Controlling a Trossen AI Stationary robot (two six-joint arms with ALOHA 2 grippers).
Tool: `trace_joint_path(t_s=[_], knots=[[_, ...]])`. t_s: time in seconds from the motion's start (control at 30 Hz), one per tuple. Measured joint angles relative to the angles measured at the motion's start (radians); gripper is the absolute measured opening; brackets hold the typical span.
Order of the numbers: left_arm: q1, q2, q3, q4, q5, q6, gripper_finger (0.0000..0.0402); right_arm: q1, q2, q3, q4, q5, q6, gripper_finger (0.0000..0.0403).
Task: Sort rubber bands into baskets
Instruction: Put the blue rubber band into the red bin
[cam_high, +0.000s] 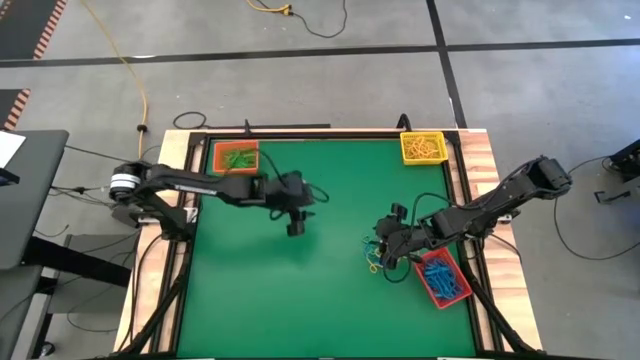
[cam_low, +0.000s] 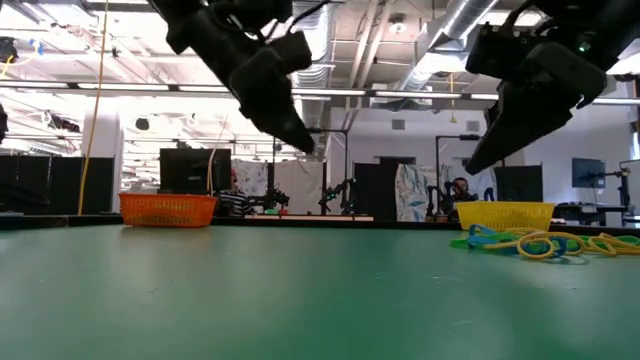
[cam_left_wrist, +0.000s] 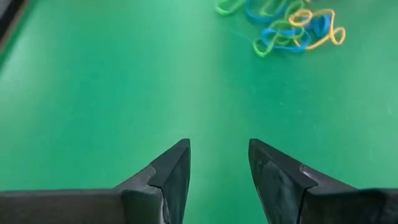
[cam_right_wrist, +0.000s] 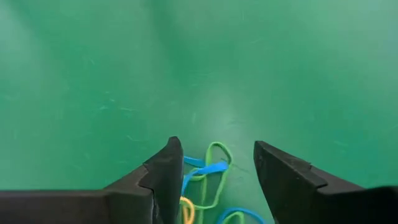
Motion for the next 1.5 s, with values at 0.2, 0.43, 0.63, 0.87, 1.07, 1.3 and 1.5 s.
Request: trace_joint_path(t_s=[0.2,0.43,0.63,0.87,1.07,1.3,1.5], knots=[[-0.076,0.139,0.000,0.072,-0.110,0.000,0.0153,0.000,0.062,0.000,0.005,-0.058,0.058,0.0216],[-0.121,0.231,0.000,0.148,-0.147,-0.010,0.0153,0.000,0.146,0.000,0.020,-0.075,0.105,0.0214],[-0.146,0.247,0.000,0.204,-0.147,-0.011,0.0153,-0.002,0.175,0.000,0.034,-0.082,0.134,0.0214],[-0.166,0.247,0.000,0.249,-0.147,0.003,0.0153,-0.002,0.181,0.001,0.049,-0.084,0.164,0.0214],[-0.185,0.247,0.000,0.265,-0.147,0.004,0.0153,-0.003,0.250,0.001,0.068,-0.097,0.181,0.0195],[-0.203,0.247,0.000,0.264,-0.147,0.008,0.0153,-0.003,0.265,0.001,0.082,-0.093,0.178,0.0140],[-0.204,0.247,0.000,0.264,-0.150,0.008,0.0153,-0.003,0.224,0.001,0.080,-0.093,0.160,0.0096]])
